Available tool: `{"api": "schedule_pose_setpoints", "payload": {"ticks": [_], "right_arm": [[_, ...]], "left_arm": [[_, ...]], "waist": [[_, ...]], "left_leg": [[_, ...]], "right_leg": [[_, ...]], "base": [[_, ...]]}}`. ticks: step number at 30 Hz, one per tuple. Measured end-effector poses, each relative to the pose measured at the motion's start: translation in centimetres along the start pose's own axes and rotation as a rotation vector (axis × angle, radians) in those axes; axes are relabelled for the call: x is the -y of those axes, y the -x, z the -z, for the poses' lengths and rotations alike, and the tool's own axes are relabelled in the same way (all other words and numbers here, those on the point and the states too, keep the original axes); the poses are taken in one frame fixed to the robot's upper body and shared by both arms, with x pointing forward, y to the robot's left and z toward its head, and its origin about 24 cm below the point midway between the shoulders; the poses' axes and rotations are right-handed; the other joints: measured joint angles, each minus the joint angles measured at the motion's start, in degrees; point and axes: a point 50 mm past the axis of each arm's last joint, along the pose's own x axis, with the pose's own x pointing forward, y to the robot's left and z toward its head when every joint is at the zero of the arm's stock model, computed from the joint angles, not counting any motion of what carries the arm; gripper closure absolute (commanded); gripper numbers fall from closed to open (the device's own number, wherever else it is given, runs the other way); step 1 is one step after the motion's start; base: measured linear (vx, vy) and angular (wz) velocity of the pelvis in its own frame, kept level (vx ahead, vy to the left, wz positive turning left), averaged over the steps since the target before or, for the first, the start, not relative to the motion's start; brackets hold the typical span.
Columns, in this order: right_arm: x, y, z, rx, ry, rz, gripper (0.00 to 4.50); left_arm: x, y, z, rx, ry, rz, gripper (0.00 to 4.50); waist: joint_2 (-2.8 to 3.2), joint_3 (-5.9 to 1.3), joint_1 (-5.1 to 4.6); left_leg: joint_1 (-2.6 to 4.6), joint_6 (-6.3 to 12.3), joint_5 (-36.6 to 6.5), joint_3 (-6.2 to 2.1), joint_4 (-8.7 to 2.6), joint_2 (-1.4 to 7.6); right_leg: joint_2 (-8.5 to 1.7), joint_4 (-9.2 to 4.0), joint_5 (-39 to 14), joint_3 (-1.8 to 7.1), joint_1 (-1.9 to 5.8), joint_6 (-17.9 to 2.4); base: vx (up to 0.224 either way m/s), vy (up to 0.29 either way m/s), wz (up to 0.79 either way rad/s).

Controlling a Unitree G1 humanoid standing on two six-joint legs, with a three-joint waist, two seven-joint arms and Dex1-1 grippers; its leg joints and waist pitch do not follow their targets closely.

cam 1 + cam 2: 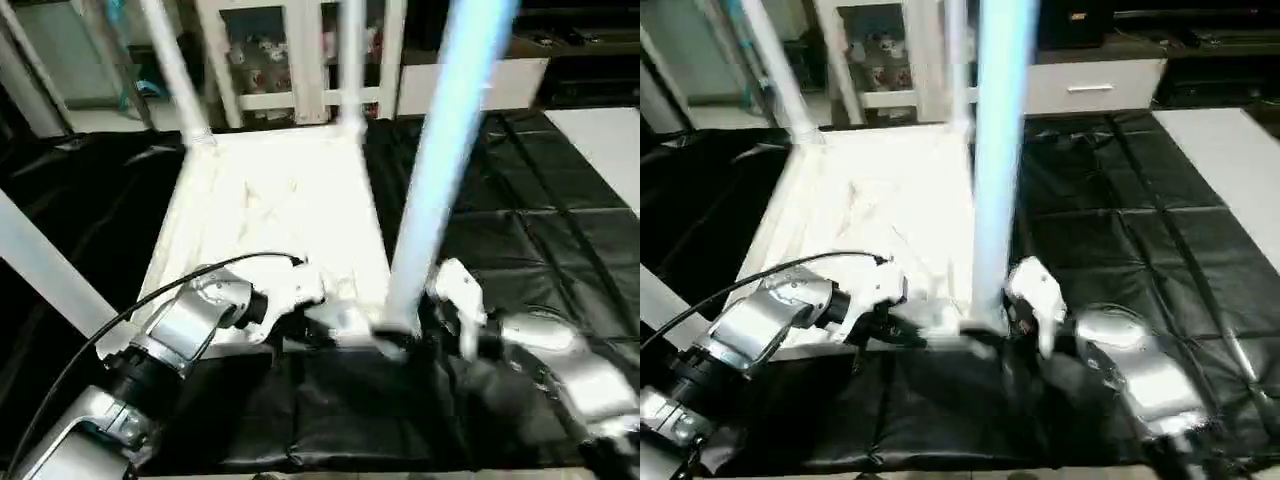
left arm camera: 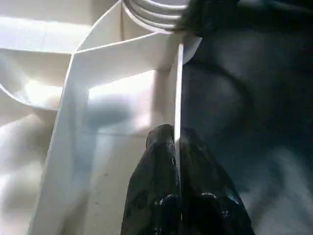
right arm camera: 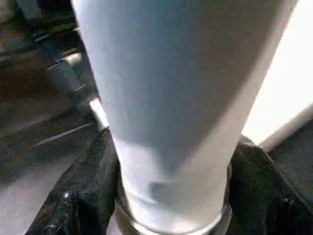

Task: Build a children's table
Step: Rotate leg to tighten

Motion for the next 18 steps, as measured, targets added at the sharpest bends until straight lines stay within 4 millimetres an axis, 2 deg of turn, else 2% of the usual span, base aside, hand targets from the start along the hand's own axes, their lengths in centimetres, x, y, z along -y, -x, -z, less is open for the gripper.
{"api": "schedule_pose_setpoints", "payload": {"ticks": [5,9,18], "right_arm": [[2.4,-2.6,-0.5,0.056,-0.101,0.293,1.81],[3.5,-4.3,-1.1,0.064,-0.16,0.507,1.81],[4.7,-7.2,-2.3,0.017,-0.241,0.862,1.82]], "left_arm": [[-1.7,-2.0,-1.2,0.051,0.075,-0.165,4.5],[-2.5,-3.7,-2.4,0.073,0.131,-0.272,4.5],[-3.2,-7.0,-4.3,0.122,0.197,-0.466,4.5]], "waist": [[-0.08,0.07,-1.66],[-0.11,0.09,-2.35],[0.0,-0.02,-2.34]], "left_leg": [[0.16,-0.02,-0.01,0.0,0.16,-0.02],[0.18,-0.02,-0.01,-0.02,0.17,-0.03],[0.18,0.01,-0.01,0.0,0.17,-0.03]], "right_leg": [[-0.01,0.04,0.04,0.04,0.11,-0.06],[-0.02,0.05,0.06,0.03,0.16,-0.09],[-0.03,-0.38,0.05,-0.01,0.69,-0.09]], "base": [[0.0,0.0,0.0],[0.0,0.0,0.0],[0.0,0.0,0.0]]}}
